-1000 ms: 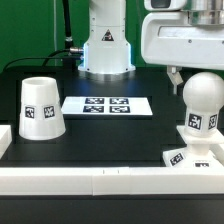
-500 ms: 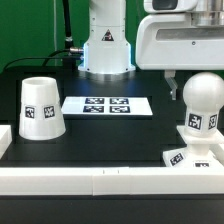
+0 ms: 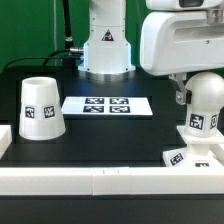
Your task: Assemble lamp
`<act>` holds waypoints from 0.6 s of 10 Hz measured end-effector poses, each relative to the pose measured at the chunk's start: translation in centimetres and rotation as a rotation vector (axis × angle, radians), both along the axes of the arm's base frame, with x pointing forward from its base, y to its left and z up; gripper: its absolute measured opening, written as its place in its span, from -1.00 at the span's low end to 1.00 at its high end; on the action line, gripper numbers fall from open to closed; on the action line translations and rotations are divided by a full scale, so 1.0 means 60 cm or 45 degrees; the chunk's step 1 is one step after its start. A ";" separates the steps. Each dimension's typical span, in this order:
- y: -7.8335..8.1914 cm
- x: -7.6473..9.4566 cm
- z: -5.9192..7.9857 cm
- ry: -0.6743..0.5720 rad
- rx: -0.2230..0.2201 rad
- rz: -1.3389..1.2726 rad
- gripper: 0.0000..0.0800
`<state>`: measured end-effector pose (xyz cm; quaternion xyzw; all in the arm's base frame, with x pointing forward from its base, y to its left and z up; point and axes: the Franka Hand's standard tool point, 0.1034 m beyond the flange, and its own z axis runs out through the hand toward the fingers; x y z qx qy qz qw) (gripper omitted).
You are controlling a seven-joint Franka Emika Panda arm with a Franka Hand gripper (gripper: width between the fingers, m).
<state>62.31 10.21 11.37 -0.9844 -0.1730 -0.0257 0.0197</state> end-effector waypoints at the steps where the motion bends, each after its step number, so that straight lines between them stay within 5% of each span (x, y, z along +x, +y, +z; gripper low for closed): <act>1: -0.002 0.000 0.000 -0.005 -0.008 0.112 0.75; 6: -0.010 0.005 0.001 -0.029 -0.091 0.702 0.75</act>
Offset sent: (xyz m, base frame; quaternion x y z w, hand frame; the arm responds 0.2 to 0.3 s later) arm 0.0057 -0.0051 0.0025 -0.0326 -0.0106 -0.3010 0.9530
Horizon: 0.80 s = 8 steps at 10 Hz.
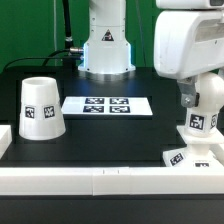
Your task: Assemble lamp
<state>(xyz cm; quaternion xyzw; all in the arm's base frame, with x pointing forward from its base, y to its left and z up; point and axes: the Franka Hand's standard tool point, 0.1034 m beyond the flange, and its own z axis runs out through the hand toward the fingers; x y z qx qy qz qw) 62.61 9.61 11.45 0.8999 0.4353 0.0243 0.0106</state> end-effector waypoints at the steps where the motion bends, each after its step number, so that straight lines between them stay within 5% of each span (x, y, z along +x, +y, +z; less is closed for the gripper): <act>1: 0.000 0.001 0.000 -0.003 -0.019 0.110 0.75; 8: 0.008 -0.002 -0.004 0.005 -0.139 0.741 0.75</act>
Offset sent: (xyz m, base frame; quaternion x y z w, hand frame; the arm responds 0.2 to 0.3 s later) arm 0.0009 0.0102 -0.0031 -0.0174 -0.0190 -0.1822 0.9829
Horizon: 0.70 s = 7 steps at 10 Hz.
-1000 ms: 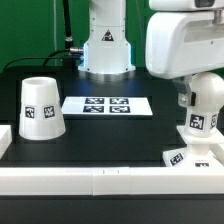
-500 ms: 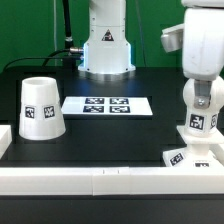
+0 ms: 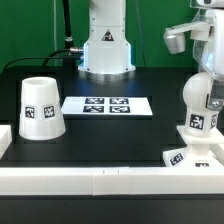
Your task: Assemble lamp
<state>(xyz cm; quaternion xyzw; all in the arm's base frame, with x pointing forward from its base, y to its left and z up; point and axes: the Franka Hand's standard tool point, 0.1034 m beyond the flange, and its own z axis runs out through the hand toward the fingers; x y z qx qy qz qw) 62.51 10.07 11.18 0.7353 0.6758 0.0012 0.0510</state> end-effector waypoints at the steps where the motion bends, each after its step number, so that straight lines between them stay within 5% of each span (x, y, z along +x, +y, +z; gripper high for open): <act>1: -0.001 0.000 0.000 0.005 -0.009 0.076 0.75; 5: -0.005 0.001 0.000 0.010 -0.029 0.187 0.72; 6: -0.005 0.001 0.000 0.010 -0.029 0.186 0.44; 7: -0.005 0.001 0.000 0.009 -0.026 0.162 0.44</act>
Offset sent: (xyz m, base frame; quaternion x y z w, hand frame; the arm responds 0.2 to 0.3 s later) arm 0.0002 -0.0021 -0.0001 0.0016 -0.0070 -0.0667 0.9978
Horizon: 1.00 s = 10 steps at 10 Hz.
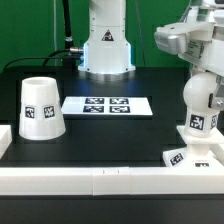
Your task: Assemble lamp
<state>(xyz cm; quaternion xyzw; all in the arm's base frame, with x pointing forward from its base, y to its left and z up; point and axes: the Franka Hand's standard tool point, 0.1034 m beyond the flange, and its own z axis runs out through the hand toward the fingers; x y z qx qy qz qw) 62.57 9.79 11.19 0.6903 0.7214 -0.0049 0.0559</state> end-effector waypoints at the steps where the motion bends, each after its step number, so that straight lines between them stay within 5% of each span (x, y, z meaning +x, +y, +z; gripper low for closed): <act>1: 0.000 0.000 0.000 -0.002 0.002 -0.023 0.44; 3: 0.000 0.000 0.000 -0.003 0.002 -0.033 0.44; 10: 0.002 -0.003 0.000 -0.053 0.070 -0.874 0.44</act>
Offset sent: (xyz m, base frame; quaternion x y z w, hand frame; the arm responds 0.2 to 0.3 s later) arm -0.0095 0.0011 -0.0021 0.0401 0.0116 0.3337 0.9418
